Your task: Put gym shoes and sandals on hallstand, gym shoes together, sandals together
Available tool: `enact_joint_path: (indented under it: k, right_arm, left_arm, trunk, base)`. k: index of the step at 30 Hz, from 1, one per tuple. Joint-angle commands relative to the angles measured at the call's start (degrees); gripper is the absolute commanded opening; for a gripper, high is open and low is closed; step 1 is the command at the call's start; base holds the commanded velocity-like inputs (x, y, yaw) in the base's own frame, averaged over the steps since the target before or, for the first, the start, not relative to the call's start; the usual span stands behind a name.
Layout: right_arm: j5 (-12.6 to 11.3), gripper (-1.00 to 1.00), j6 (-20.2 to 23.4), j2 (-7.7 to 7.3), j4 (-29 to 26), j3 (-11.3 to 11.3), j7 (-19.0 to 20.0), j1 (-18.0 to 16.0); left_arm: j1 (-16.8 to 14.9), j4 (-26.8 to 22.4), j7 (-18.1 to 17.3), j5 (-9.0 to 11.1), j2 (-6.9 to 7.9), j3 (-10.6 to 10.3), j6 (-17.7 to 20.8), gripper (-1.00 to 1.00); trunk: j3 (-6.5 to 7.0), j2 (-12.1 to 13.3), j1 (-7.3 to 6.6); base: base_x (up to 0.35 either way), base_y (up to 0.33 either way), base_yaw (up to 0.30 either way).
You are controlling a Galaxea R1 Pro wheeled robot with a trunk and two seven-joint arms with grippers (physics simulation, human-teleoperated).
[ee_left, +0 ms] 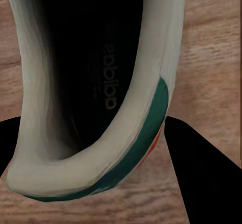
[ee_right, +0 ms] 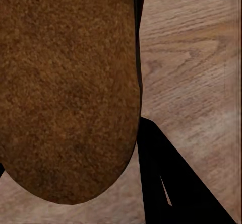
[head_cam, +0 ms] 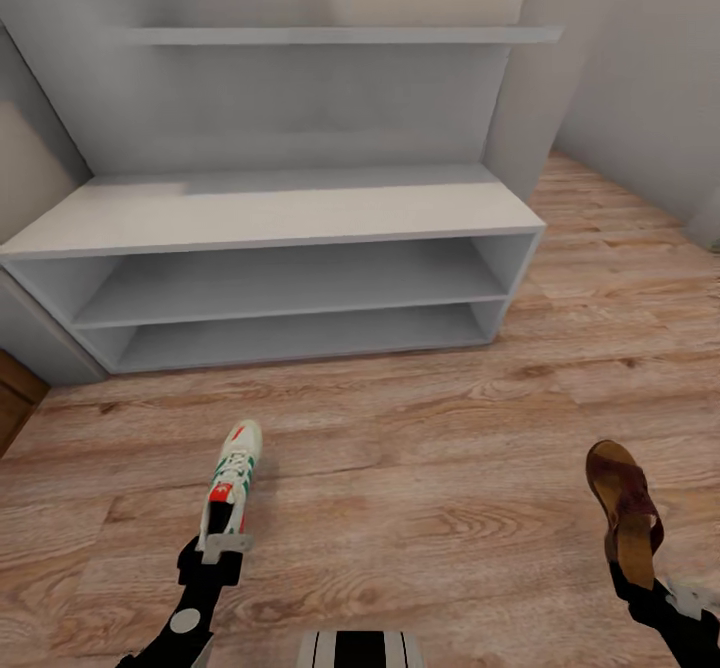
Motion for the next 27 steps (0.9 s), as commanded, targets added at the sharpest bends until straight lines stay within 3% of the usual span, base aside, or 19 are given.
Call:
enact_joint_path:
  k: [1, 6, 10, 20, 27]
  right_arm:
    - [-0.69, -1.0, -1.13, 0.01, 0.95, -0.2, 0.6, 0.11]
    - [-0.75, -1.0, -7.39, -0.08, 6.36, -0.2, 0.57, 0.99]
    - [-0.77, -1.0, -11.95, -0.04, 9.95, -0.2, 0.53, 1.21]
    - [-0.77, -1.0, -13.99, 0.23, 14.1, -0.12, 0.55, 1.27]
    - [-0.77, -1.0, -13.98, 0.31, 14.2, -0.11, 0.62, 1.27]
  left_arm:
    - [0.02, 0.09, 0.56, -0.08, 0.07, -0.47, -0.12, -1.0]
    - [0.2, 0.26, 0.77, 0.31, 0.1, -0.37, -0.29, -1.0]
    - [0.28, 0.39, 0.79, 2.36, -0.03, -0.41, -0.39, -1.0]
    - [1.49, 0.42, 0.64, 3.79, -0.57, -0.48, -0.5, -1.0]
    - [1.98, -0.49, 0.64, 3.64, -1.01, -0.78, -0.54, -1.0]
  trunk:
    - [0.29, 0.0, -0.03]
    - [1.83, 0.07, -0.16]
    - [3.07, 0.12, -0.27]
    - [6.16, 0.26, -0.52]
    - [6.55, 0.26, -0.52]
  base:
    - [0.0, 0.0, -0.084]
    - [0.0, 0.0, -0.091]
    - [0.0, 0.0, -0.096]
    - [0.0, 0.0, -0.097]
    - [0.05, -0.067, -0.063]
